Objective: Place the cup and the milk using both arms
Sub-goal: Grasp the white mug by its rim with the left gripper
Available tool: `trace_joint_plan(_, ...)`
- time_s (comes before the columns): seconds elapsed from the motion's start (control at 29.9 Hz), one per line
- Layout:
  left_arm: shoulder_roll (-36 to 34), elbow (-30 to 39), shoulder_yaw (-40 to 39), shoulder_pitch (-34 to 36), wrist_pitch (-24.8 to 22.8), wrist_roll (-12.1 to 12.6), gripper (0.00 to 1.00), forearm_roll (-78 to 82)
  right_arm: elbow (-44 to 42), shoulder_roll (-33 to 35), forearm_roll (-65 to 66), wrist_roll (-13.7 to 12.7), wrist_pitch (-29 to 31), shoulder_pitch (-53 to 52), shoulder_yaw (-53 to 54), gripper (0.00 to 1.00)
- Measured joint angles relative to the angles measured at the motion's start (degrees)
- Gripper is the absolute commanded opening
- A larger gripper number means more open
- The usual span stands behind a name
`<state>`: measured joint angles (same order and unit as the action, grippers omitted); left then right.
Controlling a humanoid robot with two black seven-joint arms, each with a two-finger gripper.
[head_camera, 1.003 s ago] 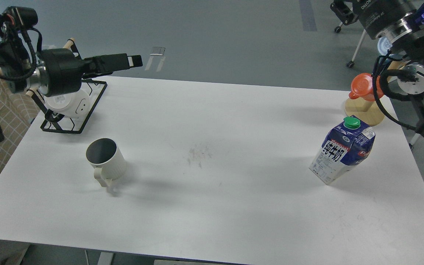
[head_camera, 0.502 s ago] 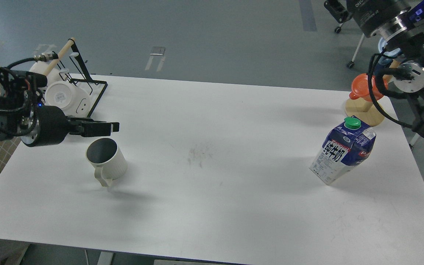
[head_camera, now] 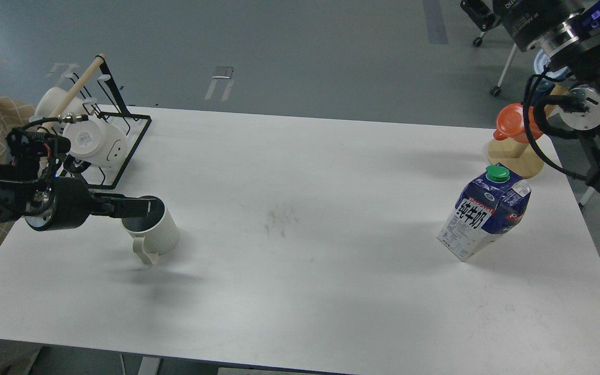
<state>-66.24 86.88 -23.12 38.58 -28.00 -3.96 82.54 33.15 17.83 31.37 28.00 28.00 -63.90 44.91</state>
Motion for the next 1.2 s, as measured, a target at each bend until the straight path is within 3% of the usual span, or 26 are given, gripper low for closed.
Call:
trace_joint_plan(0.6,4.21,-9.56,-0.09,-1.46,0.0,0.26,1.0,-0.13,0.0,0.0,0.07,0.0,0.0,0.03,0.0,1.0)
trace_joint_plan(0.97,6.38,-10.15,0.34,-1.74,0.0,0.77,0.95,0.06,-0.01,0.76,0.01,0.0,0.0,0.02,0.0,1.0)
trace_joint_plan(1.07,6.45,-10.09,0.35,-1.85,0.0,0.81,0.82,0.07,-0.01,0.86,0.0,0.0,0.0,0.01,0.0,1.0)
trace_joint_plan(1.14,6.46,-10.03,0.36,-1.9,0.0,0.85,0.54,0.08,-0.01,0.87,0.0,0.0,0.0,0.02,0.0,1.0)
trace_joint_plan(1.2,6.47,-9.98,0.35,-1.92,0.0,0.87,0.42,0.08,-0.01,0.88,0.0,0.0,0.0,0.02,0.0,1.0)
